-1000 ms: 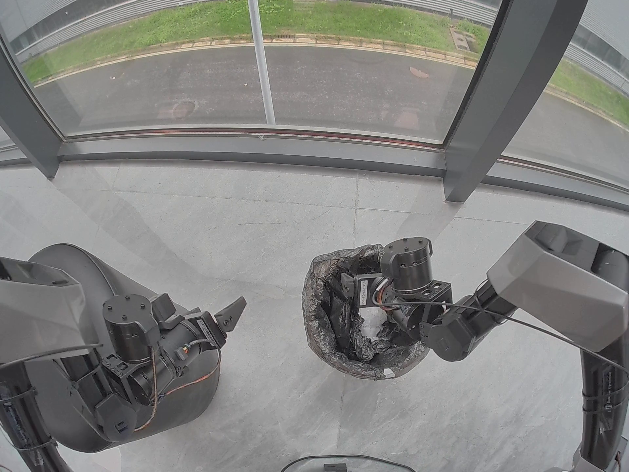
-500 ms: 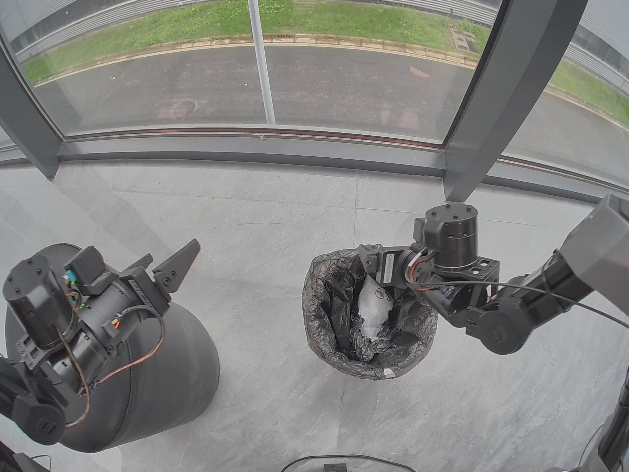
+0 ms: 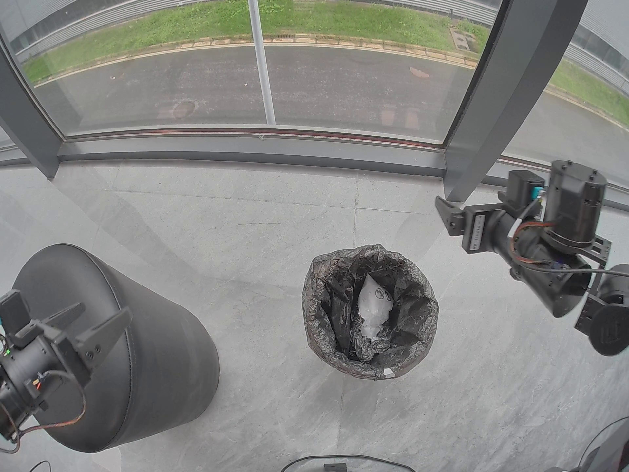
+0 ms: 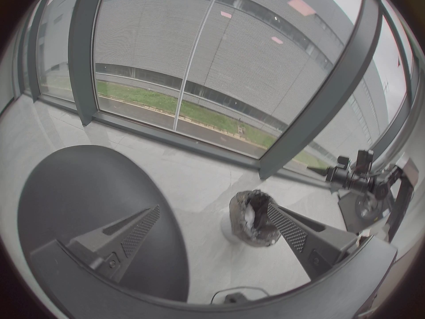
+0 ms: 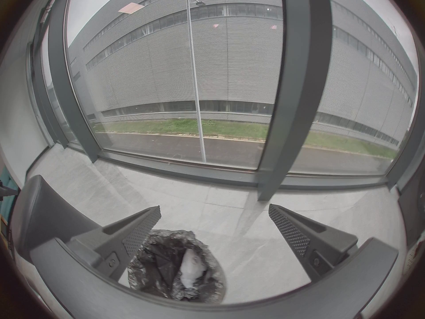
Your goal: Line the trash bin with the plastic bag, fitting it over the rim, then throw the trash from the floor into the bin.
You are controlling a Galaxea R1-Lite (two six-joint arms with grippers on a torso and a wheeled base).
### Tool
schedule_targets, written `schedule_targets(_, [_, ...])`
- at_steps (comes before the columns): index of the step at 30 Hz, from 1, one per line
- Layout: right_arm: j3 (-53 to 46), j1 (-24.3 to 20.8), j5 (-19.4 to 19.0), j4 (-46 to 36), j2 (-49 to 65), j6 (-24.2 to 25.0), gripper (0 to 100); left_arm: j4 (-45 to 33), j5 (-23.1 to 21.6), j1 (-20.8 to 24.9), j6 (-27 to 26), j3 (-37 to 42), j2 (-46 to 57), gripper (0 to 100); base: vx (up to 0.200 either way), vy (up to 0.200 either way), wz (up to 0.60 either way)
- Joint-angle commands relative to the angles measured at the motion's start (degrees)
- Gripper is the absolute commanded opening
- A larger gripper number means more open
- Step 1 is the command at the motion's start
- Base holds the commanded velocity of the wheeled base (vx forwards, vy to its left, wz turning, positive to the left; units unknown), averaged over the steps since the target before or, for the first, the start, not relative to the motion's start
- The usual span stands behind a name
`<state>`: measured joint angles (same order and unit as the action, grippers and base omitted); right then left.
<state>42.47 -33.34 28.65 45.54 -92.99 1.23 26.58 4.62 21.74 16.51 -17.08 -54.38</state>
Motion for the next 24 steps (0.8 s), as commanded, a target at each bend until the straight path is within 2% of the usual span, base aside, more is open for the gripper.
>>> schedule_targets(1, [-13.64, 1.26, 9.23, -0.1, 20.39, -4.75, 100, -22.62, 0.57, -0.99, -6.22, -4.54, 25.47, 100, 0.0, 0.0, 0.0])
schedule_targets(2, [-13.82, 1.26, 9.32, -0.02, 20.66, -4.75, 100, -23.06, 0.57, -1.08, -6.22, -4.63, 25.82, 100, 0.0, 0.0, 0.0])
schedule_targets(5, [-19.62, 4.95, 9.94, -0.28, 29.36, -5.71, 100, -32.73, 3.82, -2.49, -6.49, -6.48, 33.29, 100, 0.0, 0.0, 0.0])
schedule_targets(9, [-24.54, 11.1, 9.94, -2.83, 38.23, -7.74, 100, -40.81, 8.48, -4.77, -9.21, -7.18, 40.76, 100, 0.0, 0.0, 0.0])
schedule_targets(11, [-26.65, 15.5, 9.94, -6.7, 45.79, -7.91, 100, -44.77, 10.41, -7.06, -11.5, -7.79, 45.86, 100, 0.0, 0.0, 0.0])
schedule_targets(14, [-27.27, 18.93, 9.94, -11.97, 54.41, -7.82, 100, -47.05, 10.94, -9.52, -11.67, -8.5, 48.49, 100, 0.0, 0.0, 0.0])
schedule_targets(18, [-30.69, 22.44, 9.5, -23.04, 67.77, -7.56, 100, -47.58, 16.39, -9.61, -11.5, -8.06, 48.49, 100, 0.0, 0.0, 0.0])
schedule_targets(24, [-33.16, 24.73, 9.41, -32.62, 78.05, -7.21, 100, -47.49, 16.21, -12.95, -13.34, -7.53, 48.49, 100, 0.0, 0.0, 0.0])
